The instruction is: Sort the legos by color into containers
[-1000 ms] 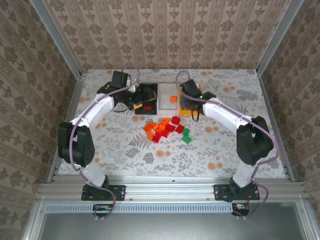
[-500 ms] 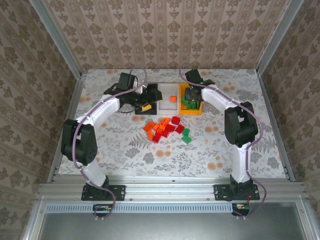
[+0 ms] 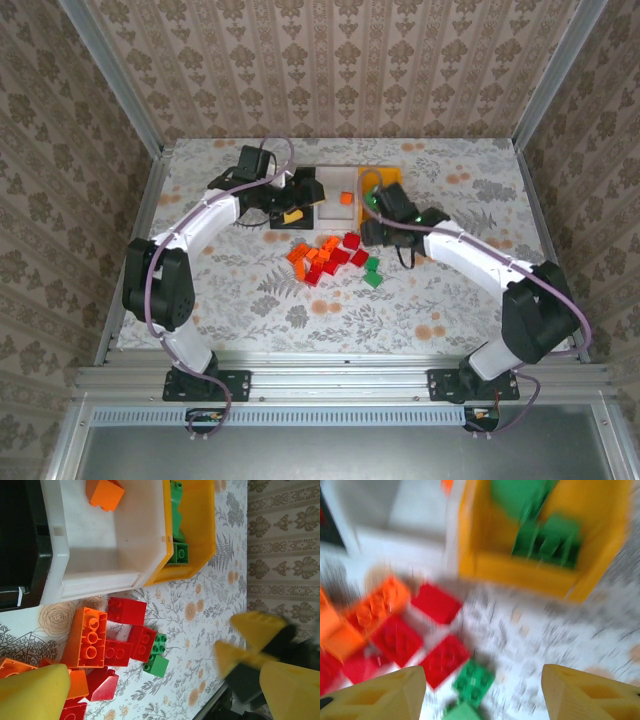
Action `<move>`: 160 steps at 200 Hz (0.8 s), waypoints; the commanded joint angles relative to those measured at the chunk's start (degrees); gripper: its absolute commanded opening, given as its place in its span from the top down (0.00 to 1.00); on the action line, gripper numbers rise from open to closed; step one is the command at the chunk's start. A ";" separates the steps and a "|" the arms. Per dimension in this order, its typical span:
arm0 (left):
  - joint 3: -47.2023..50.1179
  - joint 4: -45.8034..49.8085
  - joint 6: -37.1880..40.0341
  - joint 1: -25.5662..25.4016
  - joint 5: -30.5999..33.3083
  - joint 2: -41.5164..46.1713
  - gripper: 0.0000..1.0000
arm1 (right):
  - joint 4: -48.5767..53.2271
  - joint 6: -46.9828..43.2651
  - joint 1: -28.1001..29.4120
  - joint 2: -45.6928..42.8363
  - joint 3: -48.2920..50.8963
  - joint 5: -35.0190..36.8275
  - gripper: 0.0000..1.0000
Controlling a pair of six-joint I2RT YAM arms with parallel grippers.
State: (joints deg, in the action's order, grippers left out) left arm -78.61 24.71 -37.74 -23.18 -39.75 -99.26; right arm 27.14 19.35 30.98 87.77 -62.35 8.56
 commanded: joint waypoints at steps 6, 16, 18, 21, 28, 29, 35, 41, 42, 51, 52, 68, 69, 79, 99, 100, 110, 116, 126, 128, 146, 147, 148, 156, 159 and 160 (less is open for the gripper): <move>-0.93 1.58 0.05 -0.02 0.20 -1.10 0.00 | 1.21 -3.44 4.18 0.96 4.57 -5.16 0.32; -0.93 1.57 0.12 -0.05 0.20 -1.11 0.00 | 1.92 -5.12 5.48 2.49 4.65 -5.95 0.31; -0.93 1.57 0.12 -0.07 0.20 -1.11 0.00 | 2.12 -5.34 5.66 2.85 4.66 -5.93 0.31; -0.93 1.57 0.18 -0.03 0.20 -1.04 0.00 | 2.47 -5.54 5.81 3.38 4.50 -5.87 0.31; -0.93 1.57 0.29 -0.02 0.28 -0.98 0.00 | 2.91 -5.88 6.10 4.52 4.19 -5.62 0.30; -0.98 1.57 0.29 -0.02 0.28 -0.95 0.00 | 2.91 -5.94 6.15 4.70 4.13 -5.59 0.30; -0.93 1.57 0.38 -0.11 0.37 -0.93 0.00 | 2.69 -6.21 6.17 5.60 4.15 -5.66 0.30; -1.00 1.61 0.43 -0.12 0.37 -0.88 0.00 | 2.64 -6.34 6.14 6.46 4.05 -5.37 0.30; -1.01 1.59 0.40 -0.11 0.37 -0.86 0.00 | 2.65 -6.34 6.13 6.59 4.06 -5.34 0.29; -1.02 1.68 0.51 -0.15 0.37 -0.84 0.00 | 2.98 -6.56 6.12 7.96 3.59 -5.46 0.29; -1.02 1.67 0.54 -0.17 0.37 -0.84 0.00 | 3.04 -6.59 6.12 8.13 3.57 -5.56 0.29; -1.08 1.70 0.65 -0.14 0.37 -0.86 0.00 | 3.27 -6.58 6.19 10.31 2.78 -5.93 0.29; -1.09 1.68 0.65 -0.12 0.37 -0.85 0.00 | 3.27 -6.55 6.15 10.40 2.77 -5.84 0.29; -1.09 1.66 0.65 -0.12 0.37 -0.84 0.00 | 4.74 -6.25 6.20 11.08 2.58 -4.79 0.29; -1.04 1.57 0.56 -0.14 0.20 -1.02 0.00 | 5.08 -6.00 6.20 11.49 2.83 -2.62 0.30; -1.08 1.57 0.56 -0.17 0.15 -1.02 0.00 | 5.10 -6.00 6.20 11.52 2.84 -2.60 0.30; -1.11 1.58 0.56 -0.13 0.06 -1.11 0.00 | 5.44 -6.17 6.20 12.12 2.62 -1.88 0.32; -1.11 1.58 0.56 -0.15 0.02 -1.18 0.00 | 5.56 -6.17 6.13 12.50 2.67 -1.10 0.34; -1.11 1.49 0.56 -0.14 -0.10 -1.20 0.00 | 5.56 -6.17 6.04 12.77 2.56 -0.41 0.39; -1.13 1.48 0.56 -0.12 -0.08 -1.20 0.00 | 5.49 -6.11 6.03 12.78 2.58 -0.35 0.41; -1.11 1.58 0.73 -0.13 0.06 -1.08 0.00 | 5.36 -5.85 6.02 12.45 2.55 -0.30 0.50; -1.11 1.57 0.73 -0.12 0.09 -1.09 0.00 | 5.41 -5.84 6.02 12.40 2.52 -0.30 0.50; -1.11 1.57 0.73 -0.16 0.10 -1.10 0.00 | 5.44 -5.83 6.02 12.41 2.51 -0.30 0.51; -1.11 1.57 0.86 -0.13 0.19 -1.11 0.00 | 5.47 -5.79 6.02 12.05 2.58 -0.59 0.56; -1.11 1.66 0.83 -0.14 0.20 -1.11 0.00 | 5.47 -5.78 6.02 11.89 2.58 -0.77 0.58; -1.11 1.66 0.82 -0.17 0.20 -1.11 0.00 | 5.47 -5.76 6.02 11.85 2.62 -0.84 0.59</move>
State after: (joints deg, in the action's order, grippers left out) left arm -78.61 24.88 -37.74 -23.18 -39.62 -99.66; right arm 30.50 13.30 37.21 99.48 -58.17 6.17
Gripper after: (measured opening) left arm 0.997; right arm 0.468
